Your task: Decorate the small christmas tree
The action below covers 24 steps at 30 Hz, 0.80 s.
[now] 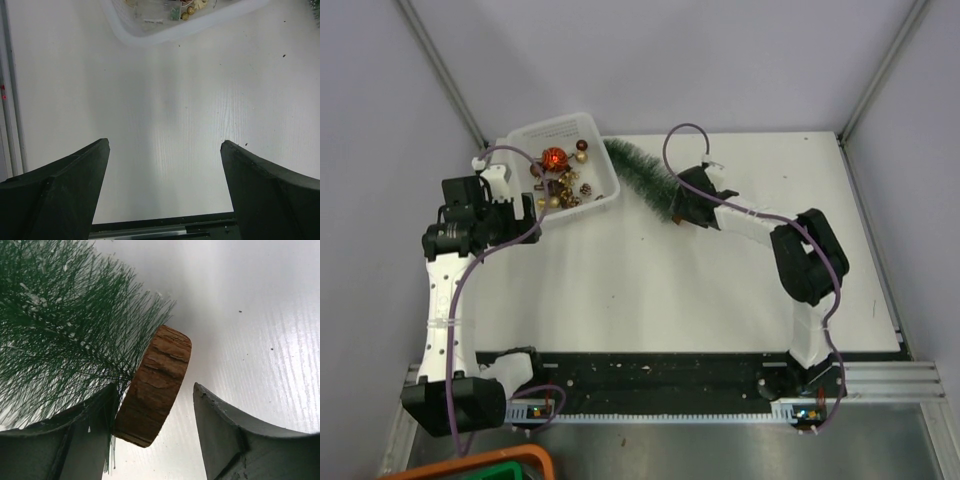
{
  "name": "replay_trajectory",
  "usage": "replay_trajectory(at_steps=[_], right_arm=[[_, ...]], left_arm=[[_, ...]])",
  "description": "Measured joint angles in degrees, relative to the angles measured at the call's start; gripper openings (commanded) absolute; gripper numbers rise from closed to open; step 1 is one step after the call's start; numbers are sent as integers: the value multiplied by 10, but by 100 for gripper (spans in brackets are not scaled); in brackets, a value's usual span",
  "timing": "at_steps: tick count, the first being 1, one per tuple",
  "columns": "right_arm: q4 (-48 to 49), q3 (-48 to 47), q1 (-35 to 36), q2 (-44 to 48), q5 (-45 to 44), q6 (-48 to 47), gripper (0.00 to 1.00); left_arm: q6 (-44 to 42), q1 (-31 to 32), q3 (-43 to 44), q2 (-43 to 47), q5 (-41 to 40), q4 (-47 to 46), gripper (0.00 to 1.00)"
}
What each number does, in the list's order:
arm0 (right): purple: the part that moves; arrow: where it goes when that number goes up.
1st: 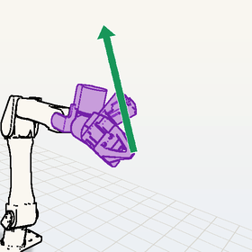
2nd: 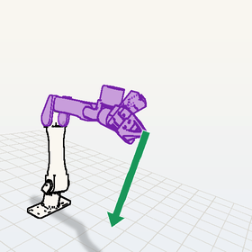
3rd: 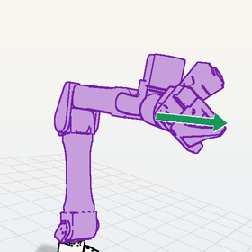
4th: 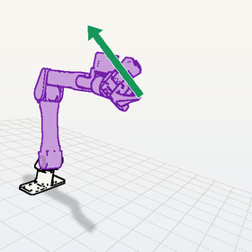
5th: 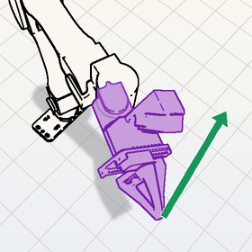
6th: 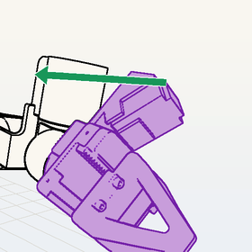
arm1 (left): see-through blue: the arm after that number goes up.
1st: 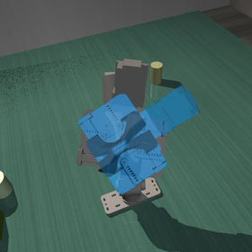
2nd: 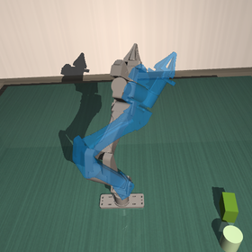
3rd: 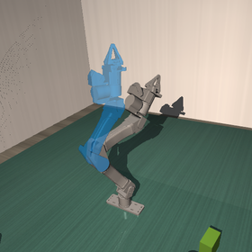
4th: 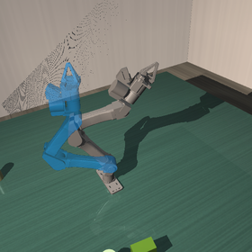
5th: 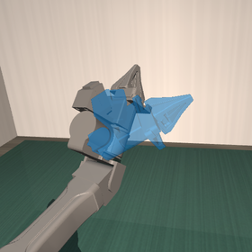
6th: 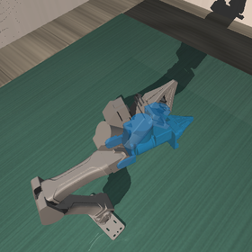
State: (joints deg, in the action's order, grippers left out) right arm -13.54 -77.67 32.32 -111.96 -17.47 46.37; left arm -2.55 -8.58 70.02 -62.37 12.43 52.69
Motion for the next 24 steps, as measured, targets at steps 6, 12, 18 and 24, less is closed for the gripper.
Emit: replay_trajectory(at_steps=[6,12,18,24], right_arm=[[5,40,2,21,-46,6,50],[-34,144,2,111,-111,-4,34],[-79,246,2,239,-127,-10,32],[-149,359,29,418,-113,0,29]], left_arm=[[0,0,0,0,-23,-4,99],[1,0,-3,0,-42,-18,98],[1,0,-10,-2,-50,-26,98],[-1,0,-20,-9,-54,-41,99]])
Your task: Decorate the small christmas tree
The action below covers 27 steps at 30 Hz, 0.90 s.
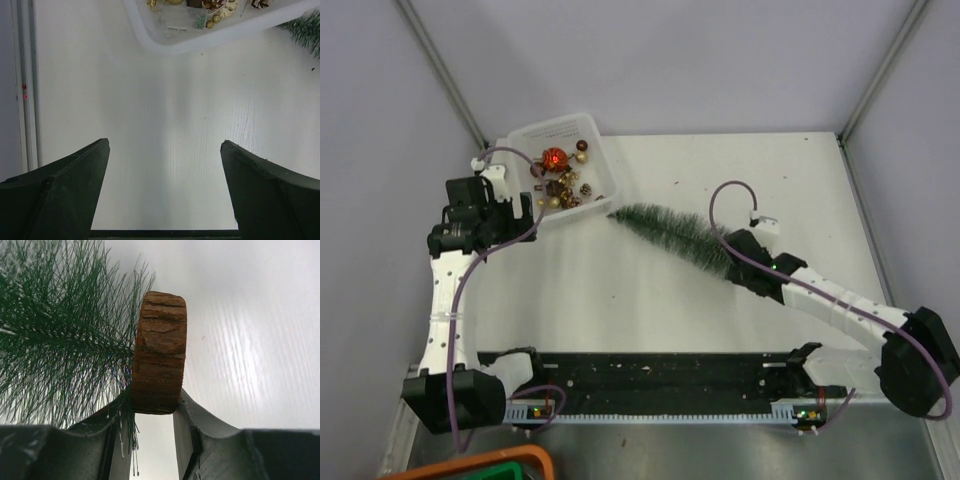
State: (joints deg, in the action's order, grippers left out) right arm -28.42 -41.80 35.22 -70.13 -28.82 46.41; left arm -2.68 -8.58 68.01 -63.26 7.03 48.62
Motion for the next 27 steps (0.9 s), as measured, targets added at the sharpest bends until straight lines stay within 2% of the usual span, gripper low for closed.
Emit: replay_trajectory(at_steps=[3,8,13,15,21,27], right_arm=[[-40,17,66,48,3,24,30],[-96,28,185,58,2,91,29],[-150,36,235,55,-3,161,31],[-159,36,243,55,-5,184,37],[-161,35,259,56,5,212,65],[-211,-18,263,80,18,196,76]], left_arm=[[0,0,-11,-2,7,-13,99],[0,0,-13,-14,28,-34,98],[0,0,-15,-28,41,-49,98],[0,0,-19,-30,41,-55,98],[2,0,-32,-30,41,-69,98],[7,0,-33,-35,40,-91,99]])
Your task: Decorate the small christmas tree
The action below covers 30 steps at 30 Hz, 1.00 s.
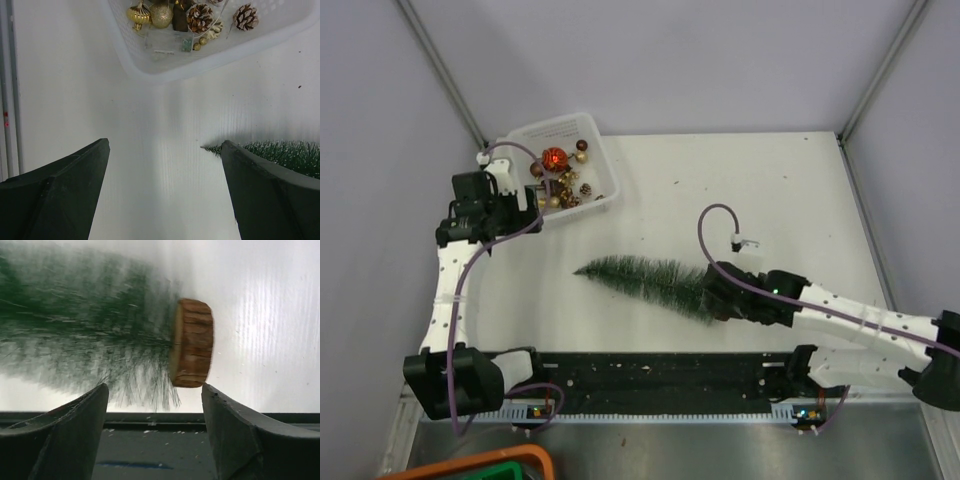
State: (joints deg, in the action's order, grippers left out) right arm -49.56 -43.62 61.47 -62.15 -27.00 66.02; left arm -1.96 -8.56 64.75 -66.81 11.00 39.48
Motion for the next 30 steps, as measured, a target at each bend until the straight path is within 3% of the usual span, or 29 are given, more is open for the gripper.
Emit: replay_trajectory(at_steps=[6,10,15,18,21,23,26,30], right_arm=[[-41,-179,0,43,-22,-58,82],[-38,-255,-9,19,-65,-109,81],[10,-257,-106,-28,-47,-178,80],[52,-256,-177,-58,-19,-210,80],[81,-256,-195,-88,-3,-229,80],[99,-254,-195,-105,11,-238,80],[117,-253,-197,-115,24,-243,80],[141,-241,-214,-114,40,-245,79]], left_arm=[[3,4,-1,-40,8,-35,99],[3,52,2,-97,-30,-66,99],[-8,140,37,-190,-97,-92,98],[-10,153,80,-239,-125,-101,98],[-14,155,121,-276,-147,-116,99],[-20,159,150,-300,-156,-120,92],[-30,179,202,-351,-160,-116,70],[-44,218,271,-436,-158,-81,65]])
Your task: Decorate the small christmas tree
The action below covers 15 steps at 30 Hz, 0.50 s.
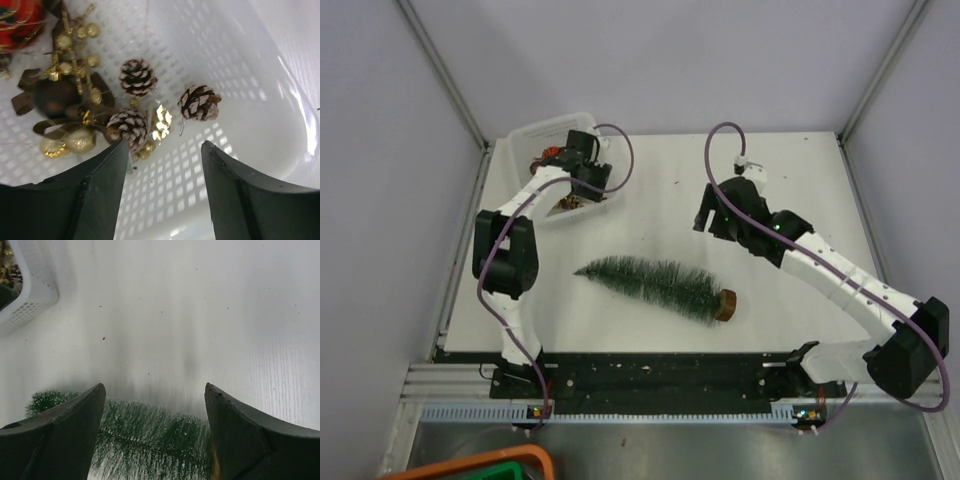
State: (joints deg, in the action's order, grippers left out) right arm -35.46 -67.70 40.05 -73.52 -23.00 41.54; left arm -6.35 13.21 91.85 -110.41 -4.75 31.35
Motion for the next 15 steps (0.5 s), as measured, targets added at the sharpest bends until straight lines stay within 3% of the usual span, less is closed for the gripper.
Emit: replay_trajectory(at_steps=[8,15], right_arm=[[20,61,-45,26,21,0,79],[33,85,-51,50,25,-1,79]], left_arm=[[-12,47,28,-53,13,57,60],[-16,82,102,-78,19,87,70]])
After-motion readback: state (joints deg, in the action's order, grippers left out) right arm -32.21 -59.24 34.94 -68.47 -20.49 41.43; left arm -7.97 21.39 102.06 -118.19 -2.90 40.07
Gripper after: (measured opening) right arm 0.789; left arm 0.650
